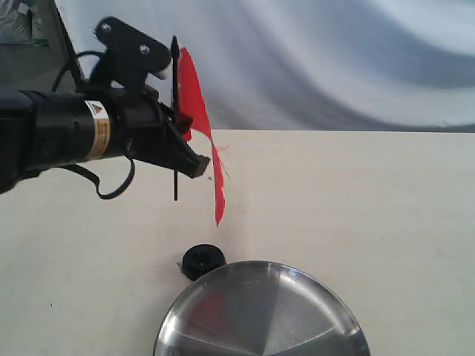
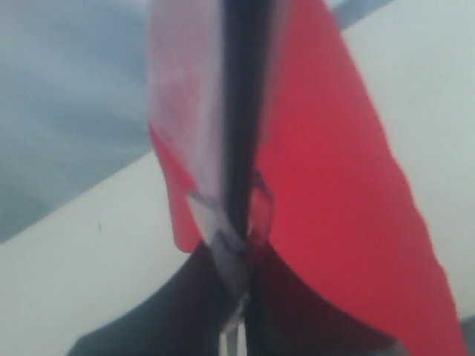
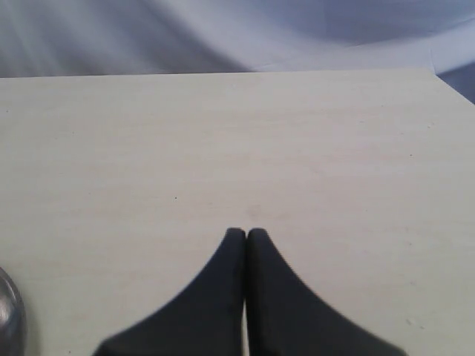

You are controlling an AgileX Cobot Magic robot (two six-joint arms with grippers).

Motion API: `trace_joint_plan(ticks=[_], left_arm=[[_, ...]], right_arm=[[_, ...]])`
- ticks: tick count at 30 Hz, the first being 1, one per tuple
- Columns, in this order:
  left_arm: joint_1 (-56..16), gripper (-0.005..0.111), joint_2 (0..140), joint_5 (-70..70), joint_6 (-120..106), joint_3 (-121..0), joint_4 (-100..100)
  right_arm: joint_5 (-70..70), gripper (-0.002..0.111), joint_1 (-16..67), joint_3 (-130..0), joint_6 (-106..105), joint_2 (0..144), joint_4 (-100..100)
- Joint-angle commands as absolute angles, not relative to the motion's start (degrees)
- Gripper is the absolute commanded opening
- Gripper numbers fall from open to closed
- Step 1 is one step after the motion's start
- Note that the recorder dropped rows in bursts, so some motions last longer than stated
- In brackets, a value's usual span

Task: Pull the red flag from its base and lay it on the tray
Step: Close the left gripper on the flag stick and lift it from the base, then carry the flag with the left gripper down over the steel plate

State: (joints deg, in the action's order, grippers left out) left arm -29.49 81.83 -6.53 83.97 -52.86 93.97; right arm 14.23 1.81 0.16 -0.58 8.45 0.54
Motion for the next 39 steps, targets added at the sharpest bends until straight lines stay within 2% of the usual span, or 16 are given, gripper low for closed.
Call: trace_joint_plan(ticks=[1,9,17,26,33,39], left_arm=[[-29.39,0.0,75.77,-3.31,84.31,-53.15,94.21],[-29.39,0.0,71.05,16.86,94.07,-53.15,93.73],[-29.39,0.0,71.31,29.92,104.92,-51.31,93.73],[-29.39,0.0,71.31,40.26,110.8,-39.35,90.86],[-29.39,0.0,73.73,40.07,97.18,-29.04,71.13],[-29.39,0.0,79.63,52.93,81.97,-25.93,53.19]], right_arm=[[14.46,0.0,1.64,0.0,-0.77,8.24,0.37],[14.46,0.0,1.64,0.0,-0.77,8.24,0.37],[14.46,0.0,1.64,0.0,-0.77,8.24,0.37],[14.46,0.0,1.64,0.0,-0.77,8.24,0.37],[14.46,0.0,1.64,0.0,-0.77,8.24,0.37],[14.46,0.0,1.64,0.0,-0.77,8.24,0.37]])
